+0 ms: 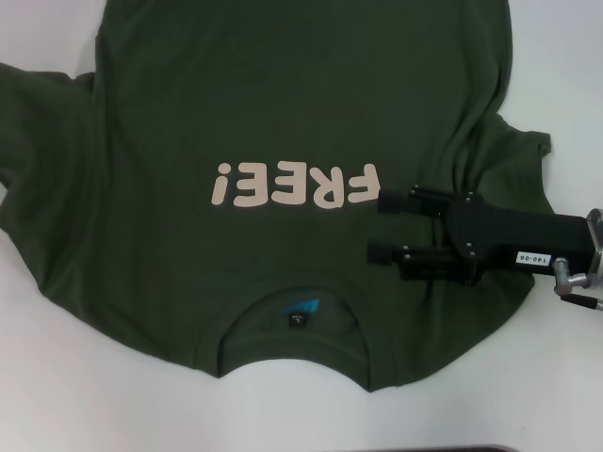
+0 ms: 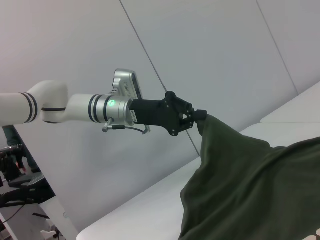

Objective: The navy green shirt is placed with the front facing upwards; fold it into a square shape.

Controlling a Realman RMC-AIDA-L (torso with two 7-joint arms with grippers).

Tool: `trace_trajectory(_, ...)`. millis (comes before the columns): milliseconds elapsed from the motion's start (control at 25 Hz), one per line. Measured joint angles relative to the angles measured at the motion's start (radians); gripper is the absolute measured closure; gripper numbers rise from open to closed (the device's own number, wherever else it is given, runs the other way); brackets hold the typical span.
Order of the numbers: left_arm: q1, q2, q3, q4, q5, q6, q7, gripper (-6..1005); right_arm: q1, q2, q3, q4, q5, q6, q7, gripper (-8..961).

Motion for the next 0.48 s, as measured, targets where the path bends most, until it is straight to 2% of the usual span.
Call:
trace_trajectory(160, -0.007, -0.012, 0.013, -0.009, -0.001, 0.032, 0.009, 965, 0.001, 0.000, 0.000, 0.000, 0.000, 0.004, 0.000, 58)
trace_trajectory(320, -0.014, -0.059, 0.031, -0.012, -0.001, 0.040, 0.020, 964, 0.002, 0.000, 0.000, 0.000, 0.000, 0.005, 0.001, 58)
trace_trajectory(480, -0.023, -0.081, 0.033, -0.015, -0.001, 0.030, 0.026, 964, 0.002, 0.000, 0.000, 0.000, 0.000, 0.007, 0.001, 58)
